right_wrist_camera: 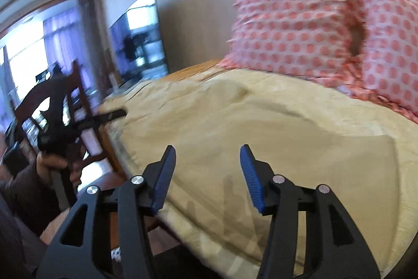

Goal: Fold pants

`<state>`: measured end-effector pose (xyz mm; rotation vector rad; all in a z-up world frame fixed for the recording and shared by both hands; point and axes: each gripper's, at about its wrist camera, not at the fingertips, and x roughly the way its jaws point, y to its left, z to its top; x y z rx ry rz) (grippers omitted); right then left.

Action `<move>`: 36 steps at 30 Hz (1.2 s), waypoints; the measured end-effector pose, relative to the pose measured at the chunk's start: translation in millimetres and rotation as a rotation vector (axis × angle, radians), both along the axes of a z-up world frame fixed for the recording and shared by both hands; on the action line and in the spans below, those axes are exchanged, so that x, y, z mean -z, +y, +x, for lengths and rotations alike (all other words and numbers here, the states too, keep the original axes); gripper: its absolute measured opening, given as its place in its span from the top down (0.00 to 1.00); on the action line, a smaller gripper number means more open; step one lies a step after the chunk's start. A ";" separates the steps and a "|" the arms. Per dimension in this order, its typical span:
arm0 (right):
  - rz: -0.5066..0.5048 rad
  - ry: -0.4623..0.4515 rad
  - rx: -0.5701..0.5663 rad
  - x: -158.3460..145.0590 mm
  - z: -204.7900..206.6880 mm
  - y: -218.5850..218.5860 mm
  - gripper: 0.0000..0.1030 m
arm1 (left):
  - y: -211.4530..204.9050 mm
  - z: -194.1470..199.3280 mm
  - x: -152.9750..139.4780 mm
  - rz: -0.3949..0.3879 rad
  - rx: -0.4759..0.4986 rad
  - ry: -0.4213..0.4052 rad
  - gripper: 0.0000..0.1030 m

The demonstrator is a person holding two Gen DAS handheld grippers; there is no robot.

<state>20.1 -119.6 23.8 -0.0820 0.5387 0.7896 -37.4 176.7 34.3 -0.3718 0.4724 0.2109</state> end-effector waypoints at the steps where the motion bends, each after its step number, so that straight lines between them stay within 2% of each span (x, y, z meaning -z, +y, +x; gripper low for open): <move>1: -0.024 -0.010 -0.035 3.6 -4.0 9.6 0.49 | 1.6 -2.1 -1.6 -0.006 -0.008 -0.008 0.18; 6: -0.105 -0.070 -0.128 18.3 -17.8 43.2 0.43 | 29.6 -22.2 -11.6 -0.012 -0.119 -0.053 0.18; 12: -0.226 -0.086 -0.098 41.4 -14.6 68.3 0.44 | 64.7 -31.6 -7.6 -0.039 -0.225 -0.023 0.18; 16: -0.182 -0.054 -0.117 44.1 -14.6 65.0 0.31 | 93.4 -24.9 -4.0 -0.144 -0.212 0.000 0.19; 20: -0.170 -0.048 -0.113 45.5 -13.9 64.3 0.30 | 116.9 -11.4 -7.6 -0.198 -0.227 -0.002 0.19; 26: -0.150 -0.034 -0.114 45.0 -11.0 62.5 0.28 | 145.2 12.3 9.3 -0.314 -0.249 0.086 0.19; 27: -0.151 -0.034 -0.114 44.8 -11.2 62.8 0.27 | 142.7 10.3 8.7 -0.314 -0.252 0.076 0.19; 32: -0.149 -0.032 -0.116 46.4 -10.0 65.4 0.22 | 117.1 8.0 12.9 -0.461 -0.109 0.061 0.19; 35: -0.148 -0.033 -0.119 47.0 -9.8 66.4 0.20 | 101.3 12.1 15.2 -0.506 -0.034 0.065 0.19; 36: -0.147 -0.033 -0.119 47.2 -9.6 66.3 0.20 | 97.5 14.2 14.8 -0.495 -0.033 0.069 0.19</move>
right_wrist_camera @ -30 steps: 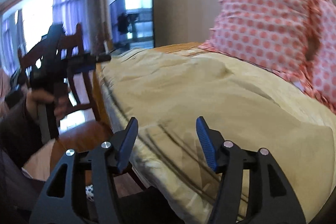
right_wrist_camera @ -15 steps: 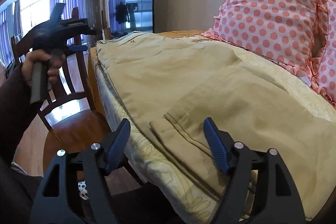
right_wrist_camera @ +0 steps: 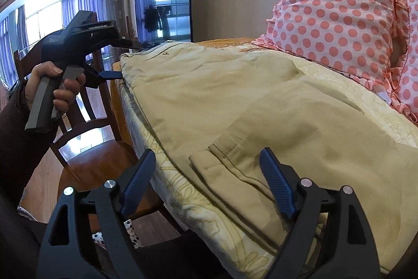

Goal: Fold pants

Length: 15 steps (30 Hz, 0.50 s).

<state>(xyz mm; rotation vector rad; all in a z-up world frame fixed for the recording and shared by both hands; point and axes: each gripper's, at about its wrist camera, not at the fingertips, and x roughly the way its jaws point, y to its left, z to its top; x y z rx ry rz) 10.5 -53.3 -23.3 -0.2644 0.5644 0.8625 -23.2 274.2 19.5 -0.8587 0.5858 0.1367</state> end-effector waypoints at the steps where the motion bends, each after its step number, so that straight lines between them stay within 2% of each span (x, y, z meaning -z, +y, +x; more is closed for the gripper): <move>1: 0.001 0.000 -0.001 -0.1 0.0 -0.1 0.20 | 0.2 0.8 -0.4 0.006 -0.003 -0.001 0.19; 3: 0.003 0.001 -0.001 -0.4 -0.2 -0.2 0.20 | 7.1 2.6 -0.5 0.015 -0.038 0.007 0.19; 8: 0.018 0.005 -0.003 0.0 -0.2 -2.9 0.20 | 43.8 4.2 -5.6 0.074 -0.197 0.031 0.19; 9: 0.024 0.007 -0.003 0.1 0.1 -3.3 0.20 | 50.1 6.9 -3.5 0.065 -0.209 0.044 0.22; 14: 0.035 0.006 -0.003 -1.1 -1.3 -6.0 0.20 | 56.0 15.0 -3.1 0.045 -0.220 0.039 0.22; 15: 0.038 0.005 0.000 -1.5 -1.5 -7.0 0.20 | 55.5 16.5 -3.0 0.041 -0.221 0.040 0.29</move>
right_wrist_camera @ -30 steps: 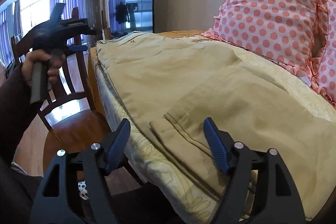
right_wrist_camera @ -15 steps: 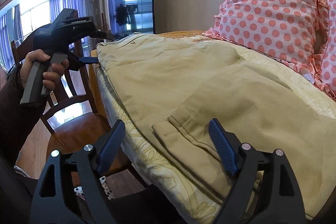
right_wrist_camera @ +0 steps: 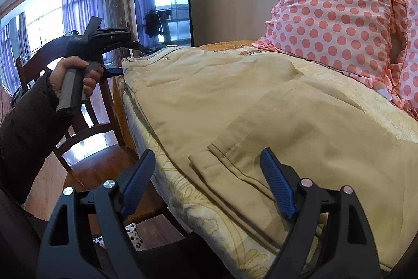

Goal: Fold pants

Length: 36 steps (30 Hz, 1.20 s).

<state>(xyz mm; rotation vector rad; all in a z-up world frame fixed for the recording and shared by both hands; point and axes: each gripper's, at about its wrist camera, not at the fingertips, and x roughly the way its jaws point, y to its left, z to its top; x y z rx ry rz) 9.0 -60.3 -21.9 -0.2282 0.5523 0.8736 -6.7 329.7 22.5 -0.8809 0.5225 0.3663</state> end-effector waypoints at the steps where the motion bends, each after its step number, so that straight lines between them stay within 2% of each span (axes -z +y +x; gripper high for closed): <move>1: 0.002 -0.001 0.003 -0.1 -0.1 -1.1 0.20 | 0.1 1.7 0.6 -0.011 0.005 0.002 0.42; 2: 0.004 -0.001 0.005 -0.4 -0.2 -3.3 0.20 | 1.3 4.3 2.9 -0.036 0.015 0.008 0.49; 3: 0.007 -0.002 0.008 -0.6 -0.6 -5.4 0.20 | 1.8 4.4 4.6 -0.048 0.011 0.012 0.68; 4: 0.009 -0.003 0.011 -0.7 -0.6 -7.1 0.20 | 2.8 3.0 6.1 -0.055 0.002 0.018 0.77; 6: 0.012 0.001 0.015 -1.3 0.3 -10.6 0.20 | 4.8 -2.8 8.3 -0.067 -0.006 0.052 0.78; 12: 0.039 0.012 0.030 -1.5 5.7 -20.1 0.20 | 0.2 -27.4 11.0 -0.143 0.027 0.064 0.75; 14: 0.046 0.017 0.030 -0.7 7.0 -20.3 0.20 | -7.8 -26.1 10.5 -0.153 0.059 0.063 0.71; 16: 0.049 0.016 0.030 -0.3 7.0 -19.5 0.19 | -14.6 -21.7 7.5 -0.155 0.081 0.052 0.52; 18: 0.048 0.012 0.029 -0.4 5.6 -19.2 0.19 | -19.1 -14.8 2.9 -0.149 0.092 0.048 0.42; 21: 0.048 0.011 0.029 -0.4 4.7 -19.7 0.19 | -15.6 -3.8 -0.2 -0.113 0.067 0.062 0.42; 24: 0.049 0.007 0.029 -0.8 2.6 -22.0 0.19 | -0.2 -1.0 -4.2 -0.063 -0.015 0.075 0.42; 27: 0.055 0.006 0.031 -0.7 2.8 -23.8 0.19 | 15.1 1.4 -4.8 -0.060 -0.059 0.055 0.42; 28: 0.058 0.008 0.033 -0.9 3.5 -24.1 0.19 | 15.8 4.5 -3.4 -0.065 -0.055 0.051 0.48; 29: 0.062 0.011 0.034 -1.1 4.0 -24.4 0.19 | 11.5 9.4 -3.9 -0.032 -0.052 0.061 0.58; 30: 0.068 0.011 0.034 -1.7 3.8 -25.4 0.19 | 8.6 12.7 -4.5 -0.003 -0.046 0.079 0.81; 33: 0.076 -0.003 0.035 -4.3 -0.3 -31.1 0.19 | -4.3 16.7 -13.9 0.107 -0.024 0.080 0.87; 36: 0.088 -0.018 0.049 -8.5 -4.0 -41.6 0.19 | -26.0 14.9 -45.0 0.203 0.025 0.005 0.92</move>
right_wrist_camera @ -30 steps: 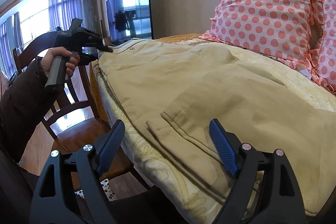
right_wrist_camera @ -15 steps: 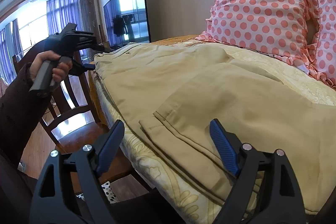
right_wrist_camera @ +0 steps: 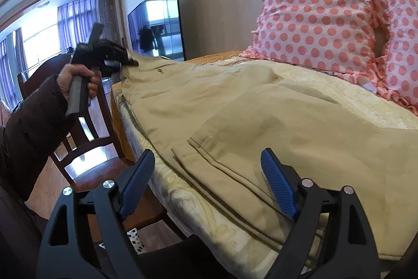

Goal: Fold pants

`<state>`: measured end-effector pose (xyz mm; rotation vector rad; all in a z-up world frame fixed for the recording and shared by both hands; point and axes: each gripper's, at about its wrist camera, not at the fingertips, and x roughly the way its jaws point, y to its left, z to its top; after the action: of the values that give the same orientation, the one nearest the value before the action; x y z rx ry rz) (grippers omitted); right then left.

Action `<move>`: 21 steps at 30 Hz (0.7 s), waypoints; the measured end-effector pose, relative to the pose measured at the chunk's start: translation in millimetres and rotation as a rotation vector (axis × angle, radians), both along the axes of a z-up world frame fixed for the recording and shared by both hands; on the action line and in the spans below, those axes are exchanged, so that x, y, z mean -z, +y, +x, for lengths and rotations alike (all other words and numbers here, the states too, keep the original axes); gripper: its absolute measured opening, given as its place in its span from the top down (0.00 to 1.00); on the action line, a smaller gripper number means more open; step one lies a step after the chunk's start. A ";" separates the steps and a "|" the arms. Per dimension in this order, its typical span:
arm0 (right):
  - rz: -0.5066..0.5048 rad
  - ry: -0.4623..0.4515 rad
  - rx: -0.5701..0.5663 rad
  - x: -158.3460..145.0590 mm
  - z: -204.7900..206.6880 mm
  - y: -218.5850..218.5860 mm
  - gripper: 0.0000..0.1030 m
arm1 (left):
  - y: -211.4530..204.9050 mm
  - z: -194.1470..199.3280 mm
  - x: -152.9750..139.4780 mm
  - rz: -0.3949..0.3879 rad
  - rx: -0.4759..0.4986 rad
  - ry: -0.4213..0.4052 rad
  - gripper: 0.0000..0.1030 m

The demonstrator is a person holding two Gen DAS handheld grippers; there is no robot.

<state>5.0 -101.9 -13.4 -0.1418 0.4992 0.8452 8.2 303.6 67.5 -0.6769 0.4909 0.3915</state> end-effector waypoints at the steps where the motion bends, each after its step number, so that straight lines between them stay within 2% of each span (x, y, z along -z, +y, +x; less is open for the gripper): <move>1: 0.011 -0.005 0.016 -2.2 -1.9 -8.0 0.19 | -11.4 2.1 -13.7 0.032 0.037 -0.024 0.94; 4: 0.041 -0.019 0.067 -8.1 -6.7 -29.4 0.19 | -70.6 12.3 -63.6 0.154 0.199 -0.101 0.99; 5: 0.051 -0.030 0.091 -10.3 -8.9 -38.6 0.19 | -106.0 18.1 -84.0 0.198 0.298 -0.143 0.99; 7: 0.076 -0.050 0.162 -15.3 -14.8 -63.0 0.18 | -151.7 25.2 -101.7 0.237 0.424 -0.186 1.00; 8: 0.085 -0.056 0.195 -16.7 -16.9 -73.5 0.17 | -187.1 30.7 -110.1 0.260 0.516 -0.217 1.00; 10: 0.100 -0.067 0.267 -18.6 -22.5 -95.4 0.17 | -241.4 38.8 -113.6 0.262 0.674 -0.250 1.00; 11: 0.106 -0.072 0.307 -18.2 -25.2 -107.3 0.17 | -277.2 44.3 -108.9 0.257 0.775 -0.251 1.00; 13: 0.124 -0.068 0.399 -16.1 -31.1 -133.8 0.16 | -330.9 53.1 -89.2 0.257 0.913 -0.212 1.00; 15: 0.141 -0.051 0.477 -12.3 -34.1 -156.6 0.16 | -382.5 64.0 -47.0 0.242 1.045 -0.094 1.00; 17: 0.154 -0.025 0.539 -7.3 -36.3 -176.4 0.16 | -413.4 72.0 2.0 0.233 1.119 0.046 1.00; 18: 0.161 -0.015 0.559 -5.1 -36.4 -183.7 0.16 | -418.2 74.5 18.6 0.229 1.135 0.085 0.99; 19: 0.172 -0.002 0.585 -2.2 -36.7 -194.3 0.16 | -420.0 75.7 33.4 0.208 1.143 0.115 0.99; 21: 0.175 0.004 0.609 -0.1 -34.7 -204.2 0.16 | -414.3 75.3 31.3 0.193 1.128 0.096 0.99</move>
<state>-29.7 -306.1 -13.3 0.1690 0.4351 0.2888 83.5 -110.7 36.2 -0.1202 0.8285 -0.5905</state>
